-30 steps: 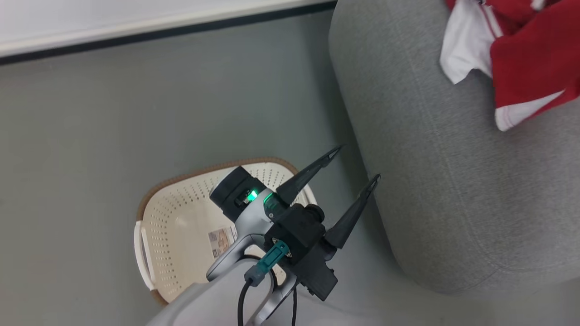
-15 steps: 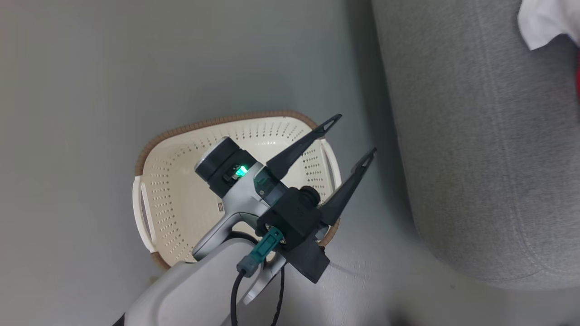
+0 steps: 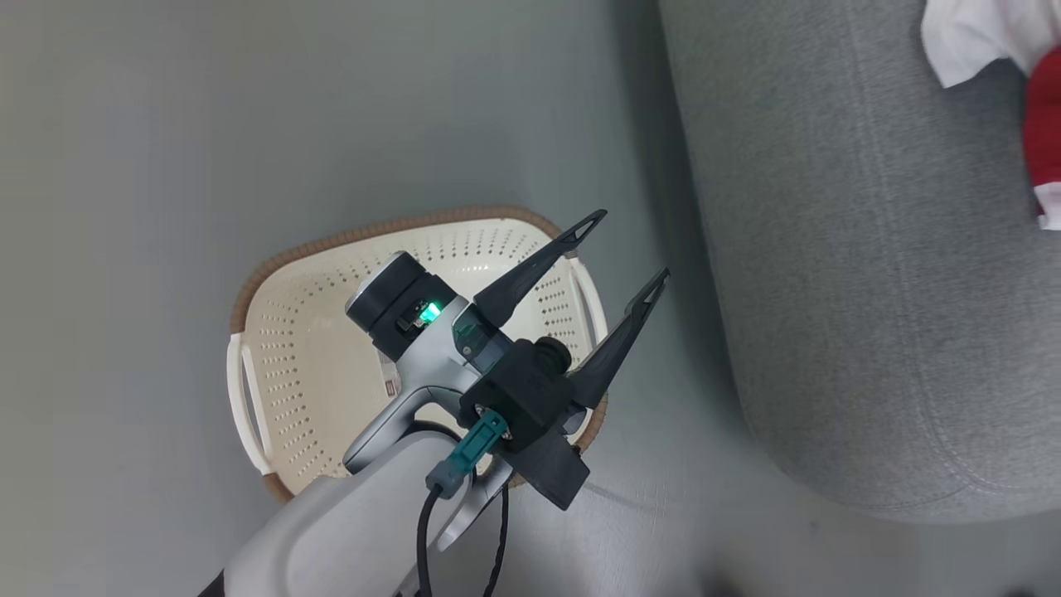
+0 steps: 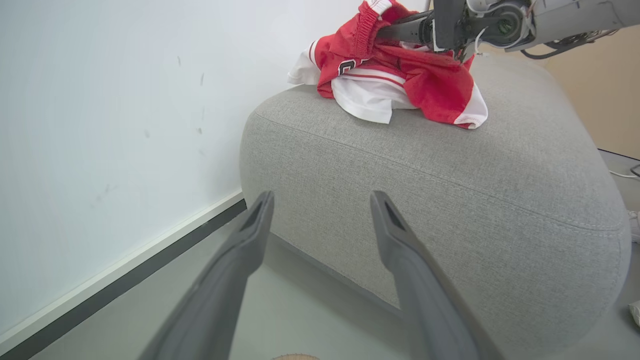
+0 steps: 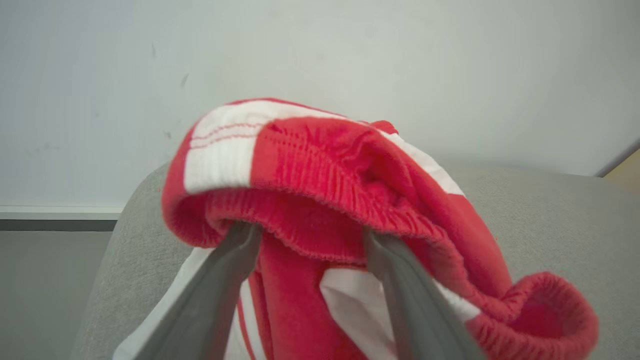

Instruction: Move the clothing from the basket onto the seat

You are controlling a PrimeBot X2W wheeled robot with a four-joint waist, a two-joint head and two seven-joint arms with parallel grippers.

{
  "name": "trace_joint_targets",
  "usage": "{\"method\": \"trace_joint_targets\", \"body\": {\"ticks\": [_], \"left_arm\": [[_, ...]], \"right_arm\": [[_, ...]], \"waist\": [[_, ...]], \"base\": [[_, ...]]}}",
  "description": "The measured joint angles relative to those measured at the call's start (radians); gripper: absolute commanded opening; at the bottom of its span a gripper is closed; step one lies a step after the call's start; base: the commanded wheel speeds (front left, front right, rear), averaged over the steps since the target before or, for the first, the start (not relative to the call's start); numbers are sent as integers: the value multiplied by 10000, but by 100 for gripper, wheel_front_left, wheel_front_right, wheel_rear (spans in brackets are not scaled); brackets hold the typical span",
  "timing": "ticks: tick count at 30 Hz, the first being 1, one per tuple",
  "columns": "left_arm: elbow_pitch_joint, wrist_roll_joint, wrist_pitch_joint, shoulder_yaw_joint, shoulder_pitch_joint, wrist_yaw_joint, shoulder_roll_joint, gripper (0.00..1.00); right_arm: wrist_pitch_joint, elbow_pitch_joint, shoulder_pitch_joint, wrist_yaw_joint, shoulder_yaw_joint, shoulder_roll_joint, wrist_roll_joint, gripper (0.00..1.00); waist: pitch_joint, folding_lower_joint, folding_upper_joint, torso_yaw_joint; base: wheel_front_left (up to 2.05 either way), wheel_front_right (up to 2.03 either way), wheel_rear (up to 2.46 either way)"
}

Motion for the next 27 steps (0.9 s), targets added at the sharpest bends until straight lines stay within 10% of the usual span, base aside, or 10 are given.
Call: {"method": "trace_joint_targets", "body": {"ticks": [27], "left_arm": [[2002,-1597,-656,1555,1265,374,-500,100]], "right_arm": [[-272,-646,2642,201,267,1156,-86,100]], "waist": [[-3159,-2,-3,1]], "base": [[0,0,0]]}}
